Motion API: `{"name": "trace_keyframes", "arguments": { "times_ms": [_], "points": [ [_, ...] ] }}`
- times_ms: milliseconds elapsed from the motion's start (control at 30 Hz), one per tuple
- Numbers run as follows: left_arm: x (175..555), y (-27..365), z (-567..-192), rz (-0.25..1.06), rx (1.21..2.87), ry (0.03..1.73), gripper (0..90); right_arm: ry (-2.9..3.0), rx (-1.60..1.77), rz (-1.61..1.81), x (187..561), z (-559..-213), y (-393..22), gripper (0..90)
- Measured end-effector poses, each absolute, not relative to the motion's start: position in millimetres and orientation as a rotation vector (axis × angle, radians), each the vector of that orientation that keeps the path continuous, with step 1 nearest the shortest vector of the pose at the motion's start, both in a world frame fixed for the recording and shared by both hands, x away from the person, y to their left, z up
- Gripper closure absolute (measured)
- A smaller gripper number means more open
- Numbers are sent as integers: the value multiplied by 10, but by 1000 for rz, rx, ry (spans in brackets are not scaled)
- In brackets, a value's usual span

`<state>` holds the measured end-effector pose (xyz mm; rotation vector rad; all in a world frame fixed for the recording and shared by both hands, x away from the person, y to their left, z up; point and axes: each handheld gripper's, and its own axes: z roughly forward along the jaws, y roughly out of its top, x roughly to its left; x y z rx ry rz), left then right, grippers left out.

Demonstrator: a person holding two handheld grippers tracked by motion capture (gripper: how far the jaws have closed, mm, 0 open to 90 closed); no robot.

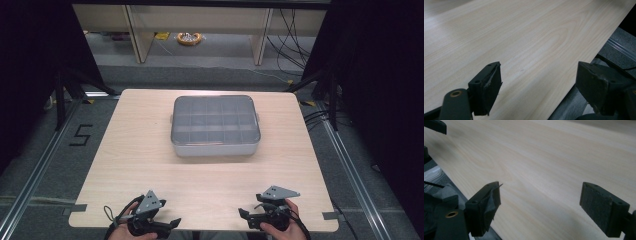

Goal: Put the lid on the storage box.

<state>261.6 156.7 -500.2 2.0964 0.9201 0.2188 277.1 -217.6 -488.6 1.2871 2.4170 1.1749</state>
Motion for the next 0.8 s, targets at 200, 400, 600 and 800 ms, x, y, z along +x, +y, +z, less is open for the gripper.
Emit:
{"name": "trace_keyframes", "arguments": {
  "times_ms": [200,400,600,800],
  "points": [
    [2555,1561,-5008,218,2109,914,204,2444,1302,1128,2670,-4924,-2190,180],
    [2526,1552,-5007,211,2130,897,204,2453,1289,1128,2637,-4936,-2201,179],
    [2528,1540,-5015,214,2118,916,204,2437,1280,1124,2636,-4945,-2222,180],
    [2528,1534,-5016,209,2118,919,205,2454,1274,1127,2648,-4949,-2226,180]
  ]
}}
